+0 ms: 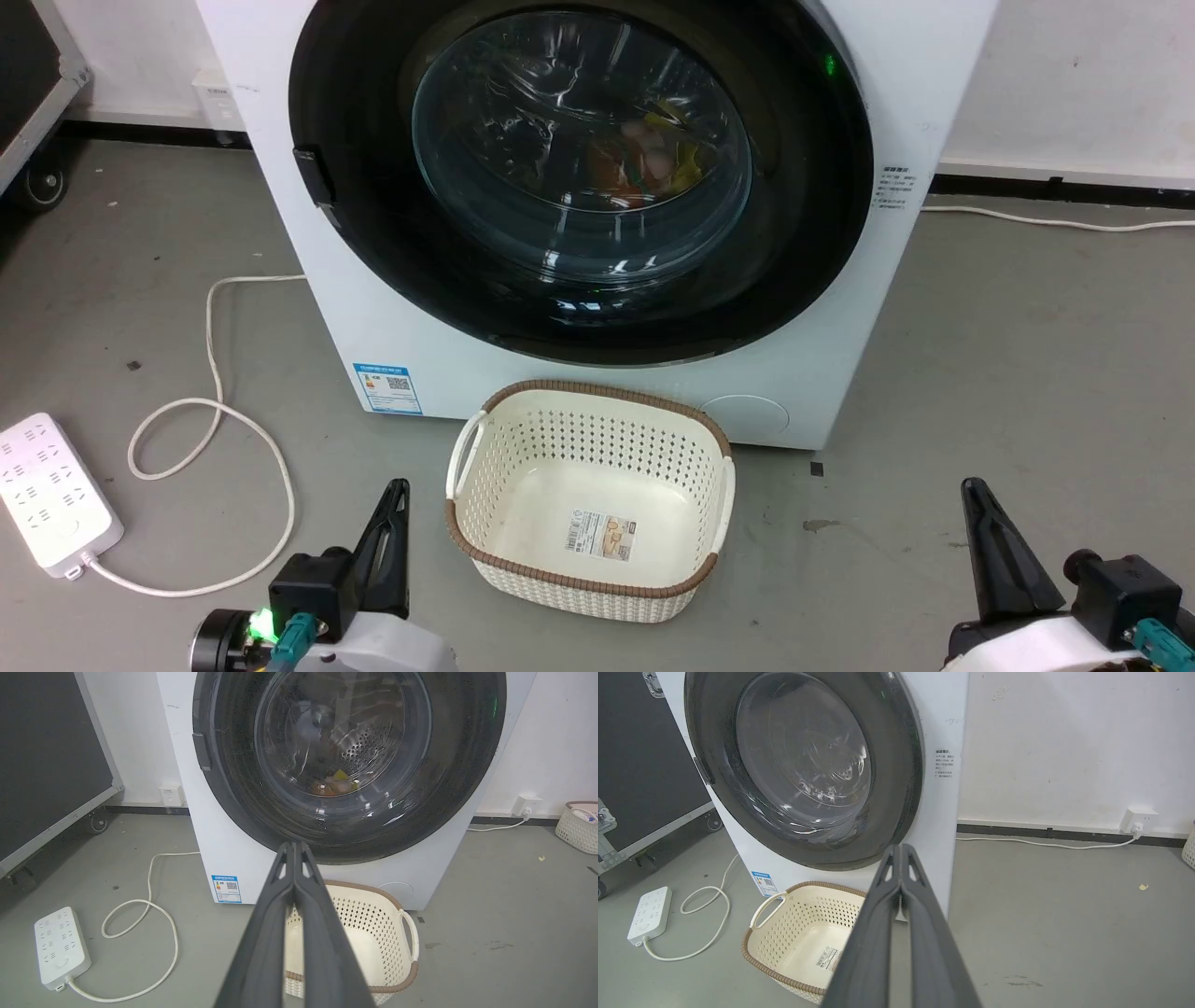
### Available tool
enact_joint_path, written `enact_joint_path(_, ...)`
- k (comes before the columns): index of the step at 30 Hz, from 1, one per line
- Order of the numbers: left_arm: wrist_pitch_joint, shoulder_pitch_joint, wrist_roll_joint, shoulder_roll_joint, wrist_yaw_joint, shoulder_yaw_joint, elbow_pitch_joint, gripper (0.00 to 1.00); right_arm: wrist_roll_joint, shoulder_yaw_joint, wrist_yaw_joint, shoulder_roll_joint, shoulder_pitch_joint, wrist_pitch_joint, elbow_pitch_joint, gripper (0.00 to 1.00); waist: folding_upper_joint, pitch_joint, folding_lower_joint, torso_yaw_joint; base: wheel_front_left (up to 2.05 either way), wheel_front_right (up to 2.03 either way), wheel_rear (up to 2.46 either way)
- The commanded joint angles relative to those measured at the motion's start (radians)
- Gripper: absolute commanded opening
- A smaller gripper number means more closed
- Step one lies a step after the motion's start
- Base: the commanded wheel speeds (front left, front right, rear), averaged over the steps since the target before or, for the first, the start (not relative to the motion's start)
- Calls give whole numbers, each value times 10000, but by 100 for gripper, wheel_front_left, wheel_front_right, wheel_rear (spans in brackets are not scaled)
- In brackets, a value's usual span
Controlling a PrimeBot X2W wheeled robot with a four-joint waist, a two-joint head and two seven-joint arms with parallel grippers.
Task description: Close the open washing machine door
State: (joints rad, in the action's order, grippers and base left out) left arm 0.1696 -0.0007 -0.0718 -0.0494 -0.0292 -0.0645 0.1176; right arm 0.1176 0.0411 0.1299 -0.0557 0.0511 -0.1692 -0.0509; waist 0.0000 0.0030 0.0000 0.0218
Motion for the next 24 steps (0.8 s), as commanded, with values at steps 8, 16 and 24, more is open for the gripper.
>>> enact_joint_path(8, -189, 3, 137, -4, 67, 93, -158, 0, -196, -55, 3, 22, -164, 177, 128, 0, 0, -3, 0, -21, 0, 0, 0)
enact_joint_path(16, -352, 3, 199, -4, 91, 153, -269, 0, -302, -93, 4, 26, -202, 341, 169, 0, 0, -6, 0, -42, 0, 0, 0)
enact_joint_path(24, -515, 4, 263, -5, 116, 213, -379, 0, -408, -132, 4, 29, -239, 505, 210, 0, 0, -9, 0, -63, 0, 0, 0)
